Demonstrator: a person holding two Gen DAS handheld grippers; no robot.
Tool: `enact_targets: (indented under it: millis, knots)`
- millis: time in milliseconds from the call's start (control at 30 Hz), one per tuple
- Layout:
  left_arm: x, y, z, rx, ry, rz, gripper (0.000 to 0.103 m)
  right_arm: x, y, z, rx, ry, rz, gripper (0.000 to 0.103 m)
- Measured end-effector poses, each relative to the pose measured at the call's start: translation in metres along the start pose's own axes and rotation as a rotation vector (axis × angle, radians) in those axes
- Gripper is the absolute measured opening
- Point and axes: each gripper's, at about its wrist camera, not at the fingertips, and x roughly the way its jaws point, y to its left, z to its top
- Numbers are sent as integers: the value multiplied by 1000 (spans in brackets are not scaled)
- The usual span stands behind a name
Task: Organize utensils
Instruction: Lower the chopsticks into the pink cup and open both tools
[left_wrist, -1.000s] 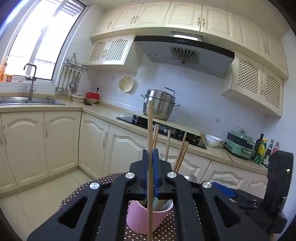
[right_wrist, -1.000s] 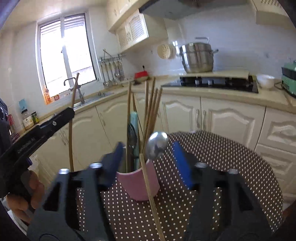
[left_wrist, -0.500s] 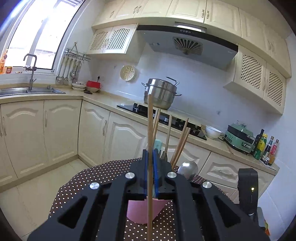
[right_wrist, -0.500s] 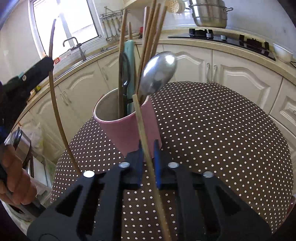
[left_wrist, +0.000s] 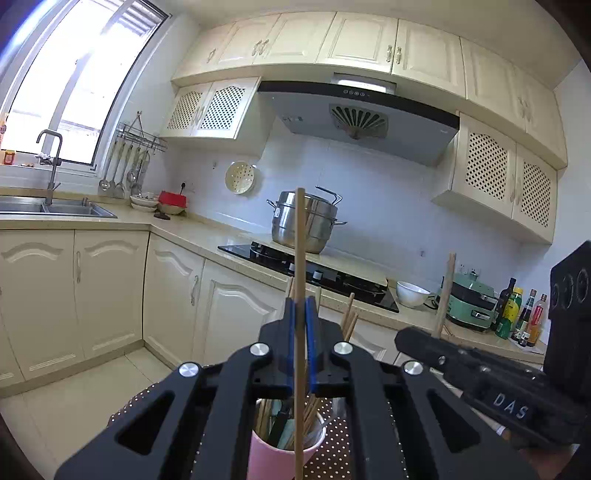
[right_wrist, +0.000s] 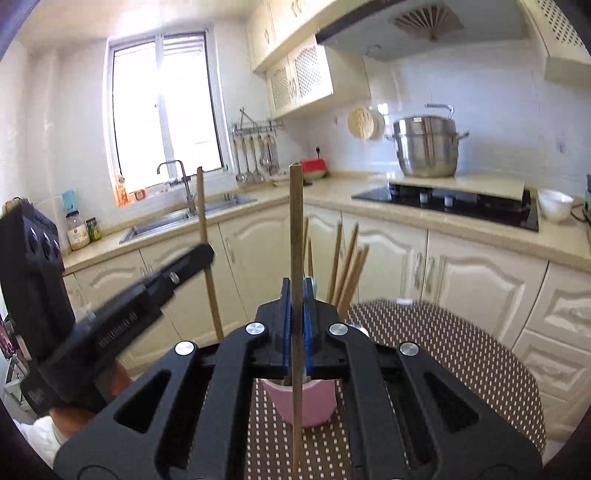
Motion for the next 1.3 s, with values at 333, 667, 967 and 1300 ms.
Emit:
enact_targets:
  millis: [333,667,967,1300]
  knots:
    - [16,-2,13,25,-100,2,6,1,9,50,-15,-171,0,5]
    - [42,8,-7,48,-112,36,6,27,3,39,8,-193,-13,5]
    - [55,14,-40,66,50,50,6,43,4,19,13,-120,-5,6]
    - [53,18,-66,64,114,85,7,46,3,2,12,-74,-23,6]
